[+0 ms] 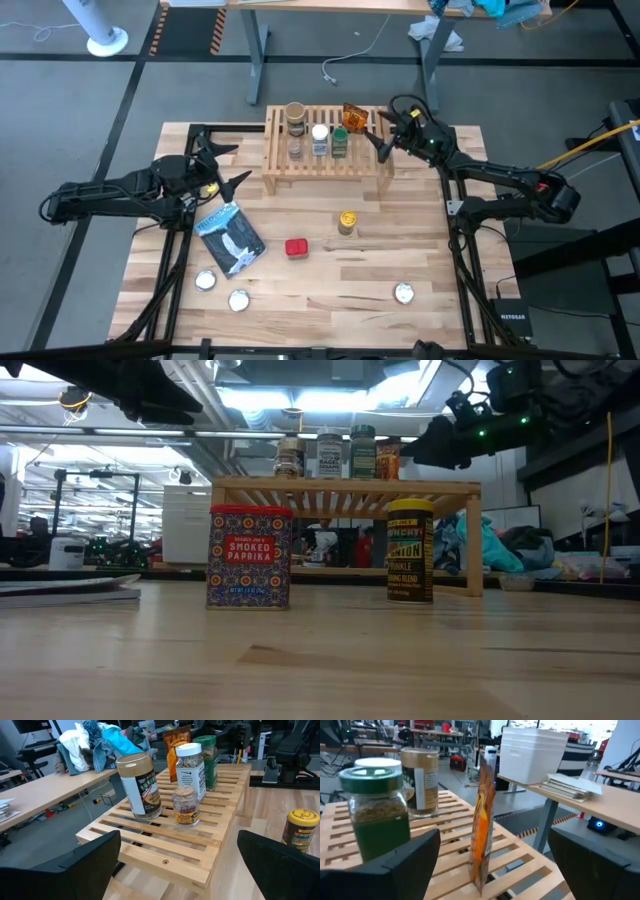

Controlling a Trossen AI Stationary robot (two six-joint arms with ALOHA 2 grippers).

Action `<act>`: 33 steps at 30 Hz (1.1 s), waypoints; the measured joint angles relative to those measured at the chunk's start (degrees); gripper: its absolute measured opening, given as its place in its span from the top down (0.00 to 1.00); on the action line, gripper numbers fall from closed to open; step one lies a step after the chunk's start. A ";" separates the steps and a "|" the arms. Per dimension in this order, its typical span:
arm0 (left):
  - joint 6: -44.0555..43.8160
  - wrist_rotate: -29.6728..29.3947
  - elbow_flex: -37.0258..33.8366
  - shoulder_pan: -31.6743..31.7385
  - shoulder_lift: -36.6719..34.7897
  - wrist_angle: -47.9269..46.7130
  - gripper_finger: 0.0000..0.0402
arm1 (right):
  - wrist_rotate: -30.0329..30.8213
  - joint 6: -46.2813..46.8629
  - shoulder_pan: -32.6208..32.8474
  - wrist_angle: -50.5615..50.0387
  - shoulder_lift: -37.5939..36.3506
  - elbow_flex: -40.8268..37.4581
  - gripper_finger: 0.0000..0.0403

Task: Shelf spices
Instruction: Remove the brown seasoning bag from the shelf

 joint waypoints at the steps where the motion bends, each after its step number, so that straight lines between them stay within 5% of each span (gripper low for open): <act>1: 0.00 0.00 0.00 0.00 0.00 0.00 0.02 | -0.27 0.00 -0.41 0.19 0.11 0.02 0.07; 17: -0.02 0.00 0.00 0.00 0.00 -1.65 0.02 | -5.92 0.66 -2.54 3.17 0.78 0.02 0.07; 33: -0.02 0.00 0.00 0.00 0.00 -14.04 0.02 | -9.84 3.08 -2.50 9.72 11.73 4.94 0.07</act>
